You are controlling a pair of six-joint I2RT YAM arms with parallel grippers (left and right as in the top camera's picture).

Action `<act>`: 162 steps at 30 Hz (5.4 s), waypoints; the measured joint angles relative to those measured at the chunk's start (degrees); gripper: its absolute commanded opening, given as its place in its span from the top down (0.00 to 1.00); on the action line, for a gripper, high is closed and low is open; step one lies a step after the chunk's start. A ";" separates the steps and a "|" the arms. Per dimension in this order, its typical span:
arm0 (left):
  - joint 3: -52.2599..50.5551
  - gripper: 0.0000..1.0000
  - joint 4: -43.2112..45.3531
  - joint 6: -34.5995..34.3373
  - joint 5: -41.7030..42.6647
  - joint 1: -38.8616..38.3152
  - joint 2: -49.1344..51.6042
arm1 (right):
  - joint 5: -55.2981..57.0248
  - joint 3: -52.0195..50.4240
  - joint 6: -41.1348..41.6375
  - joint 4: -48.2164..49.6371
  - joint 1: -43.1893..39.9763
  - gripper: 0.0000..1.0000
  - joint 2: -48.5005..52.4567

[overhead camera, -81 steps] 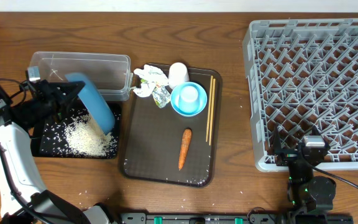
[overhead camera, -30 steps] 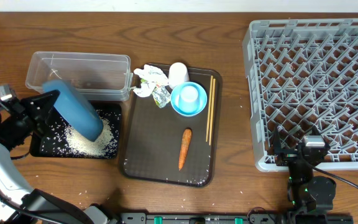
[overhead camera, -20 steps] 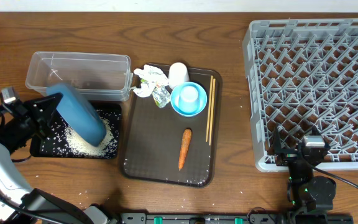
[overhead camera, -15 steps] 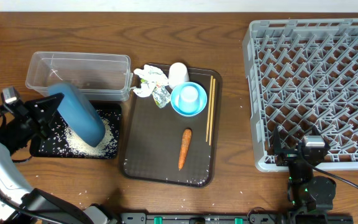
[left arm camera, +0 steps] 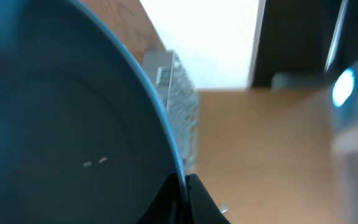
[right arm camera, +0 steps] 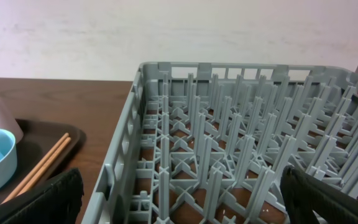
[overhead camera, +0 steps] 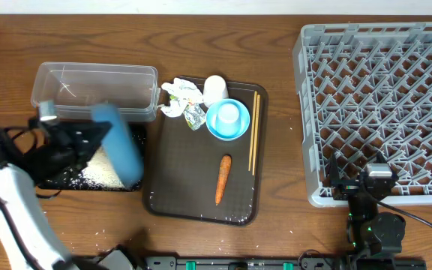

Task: Sort waste into correct bins and load items into the dishwasher rack
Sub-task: 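Carry the blue plate back and lower it onto the brown tray, then release the plate and grasp the orange carrot with the left gripper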

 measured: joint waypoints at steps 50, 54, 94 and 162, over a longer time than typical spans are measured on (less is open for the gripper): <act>0.00 0.83 22.45 -26.27 -57.88 -67.01 10.91 | 0.02 0.00 0.00 0.02 0.00 0.01 0.00; 0.00 0.71 22.84 -26.34 -58.03 -67.10 11.50 | 0.02 0.00 0.00 0.02 0.00 0.01 0.00; 9.16 0.20 19.63 -27.04 -70.55 -85.66 24.61 | 0.00 0.00 0.00 0.02 0.00 0.01 0.00; 8.55 0.32 20.72 -29.18 -76.17 -92.02 35.52 | 0.00 0.00 0.00 0.02 0.00 0.01 0.00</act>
